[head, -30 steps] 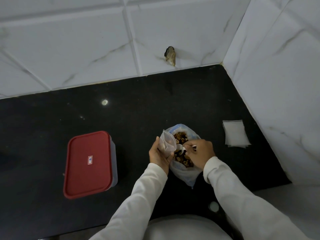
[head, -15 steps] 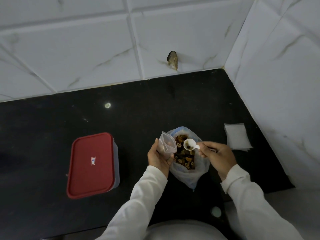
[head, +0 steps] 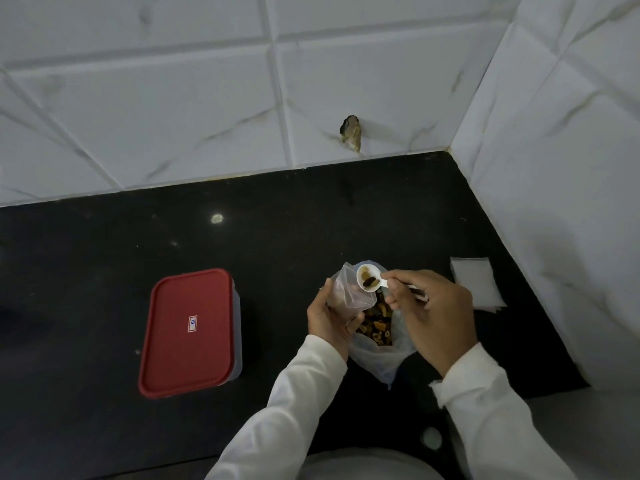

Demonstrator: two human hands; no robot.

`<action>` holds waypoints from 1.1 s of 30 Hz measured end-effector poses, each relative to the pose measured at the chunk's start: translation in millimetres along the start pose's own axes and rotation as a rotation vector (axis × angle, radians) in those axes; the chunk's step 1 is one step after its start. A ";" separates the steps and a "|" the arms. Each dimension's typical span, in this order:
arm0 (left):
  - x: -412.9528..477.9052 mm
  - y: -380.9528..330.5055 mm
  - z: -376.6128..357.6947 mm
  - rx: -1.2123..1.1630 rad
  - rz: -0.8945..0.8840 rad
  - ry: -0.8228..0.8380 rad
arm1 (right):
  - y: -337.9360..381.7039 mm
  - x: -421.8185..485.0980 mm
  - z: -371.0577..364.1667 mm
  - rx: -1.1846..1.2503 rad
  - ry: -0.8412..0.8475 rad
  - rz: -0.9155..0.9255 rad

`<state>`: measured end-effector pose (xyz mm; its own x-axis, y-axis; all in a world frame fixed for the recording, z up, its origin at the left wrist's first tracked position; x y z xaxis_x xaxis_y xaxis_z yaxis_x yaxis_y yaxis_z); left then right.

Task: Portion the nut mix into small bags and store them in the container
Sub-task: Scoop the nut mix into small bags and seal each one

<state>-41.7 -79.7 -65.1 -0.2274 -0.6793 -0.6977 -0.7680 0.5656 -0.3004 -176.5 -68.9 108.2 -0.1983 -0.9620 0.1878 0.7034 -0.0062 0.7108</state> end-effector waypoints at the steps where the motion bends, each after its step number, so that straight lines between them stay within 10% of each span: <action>1: 0.7 -0.2 0.7 -0.003 -0.001 0.004 | 3.6 -1.4 -2.1 -0.033 -0.005 0.056; 13: -3.2 1.2 -5.2 -0.010 0.024 0.021 | 11.8 -29.0 -44.2 -0.398 -0.155 0.585; 21: -1.2 -7.6 -1.1 -0.079 0.028 0.019 | -0.5 -16.0 3.8 -0.154 -0.240 0.174; 30: 8.4 -20.5 25.6 -0.085 -0.014 -0.115 | -83.0 -11.9 -82.3 -0.426 0.309 -0.104; 33: 11.5 -14.8 26.5 -0.069 -0.005 -0.147 | -81.9 -3.7 -86.9 -0.268 0.230 -0.154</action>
<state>-17.1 -83.4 -85.9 -0.1373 -0.6032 -0.7857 -0.8091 0.5259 -0.2624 -174.1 -88.5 -9.6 -0.1786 -0.9802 -0.0853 0.8371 -0.1970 0.5103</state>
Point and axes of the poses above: each hand's wrist, its own x-axis towards the middle knuckle, its own z-axis out of the back of the hand, y = z × x, the point moved 10 cm from there along x, towards the middle knuckle, and after that the axes turned 9 degrees about -x, right-handed, at the moved point
